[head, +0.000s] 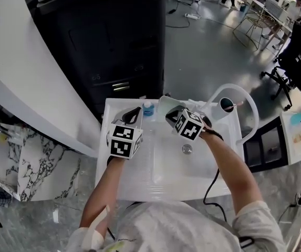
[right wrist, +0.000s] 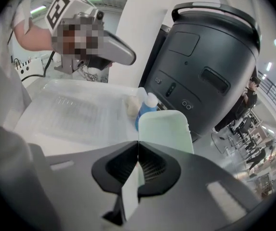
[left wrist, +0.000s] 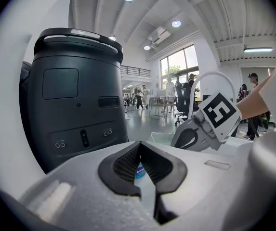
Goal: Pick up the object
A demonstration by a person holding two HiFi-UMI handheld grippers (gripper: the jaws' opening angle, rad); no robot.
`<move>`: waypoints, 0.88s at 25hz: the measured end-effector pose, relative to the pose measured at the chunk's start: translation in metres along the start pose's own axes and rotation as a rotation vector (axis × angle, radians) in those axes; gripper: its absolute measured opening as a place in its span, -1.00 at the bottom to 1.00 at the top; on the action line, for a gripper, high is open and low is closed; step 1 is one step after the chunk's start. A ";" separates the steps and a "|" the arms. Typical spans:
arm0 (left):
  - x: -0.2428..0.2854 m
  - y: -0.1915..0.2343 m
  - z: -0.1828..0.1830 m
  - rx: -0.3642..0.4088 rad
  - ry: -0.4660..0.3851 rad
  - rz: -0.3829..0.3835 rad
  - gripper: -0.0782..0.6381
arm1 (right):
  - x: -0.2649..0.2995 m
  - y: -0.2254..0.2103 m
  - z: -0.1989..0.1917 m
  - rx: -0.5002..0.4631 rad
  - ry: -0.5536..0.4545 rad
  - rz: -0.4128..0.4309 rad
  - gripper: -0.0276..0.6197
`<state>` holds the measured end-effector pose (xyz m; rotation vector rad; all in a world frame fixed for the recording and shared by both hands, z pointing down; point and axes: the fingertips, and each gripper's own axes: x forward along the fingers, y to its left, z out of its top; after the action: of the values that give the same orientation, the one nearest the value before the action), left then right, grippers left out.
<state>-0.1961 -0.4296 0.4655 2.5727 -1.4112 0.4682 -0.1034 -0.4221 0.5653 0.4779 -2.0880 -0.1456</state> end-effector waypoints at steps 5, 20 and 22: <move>-0.002 -0.005 0.005 0.004 -0.008 -0.007 -0.78 | -0.018 -0.004 0.023 0.035 -0.081 -0.038 -0.89; -0.007 -0.023 0.029 0.023 -0.036 -0.004 -0.78 | -0.090 -0.028 0.073 0.250 -0.355 -0.158 -0.89; -0.007 -0.028 0.032 0.026 -0.040 0.000 -0.78 | -0.101 -0.030 0.076 0.280 -0.396 -0.170 -0.89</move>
<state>-0.1703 -0.4185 0.4334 2.6166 -1.4275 0.4396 -0.1116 -0.4166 0.4355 0.8541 -2.4672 -0.0479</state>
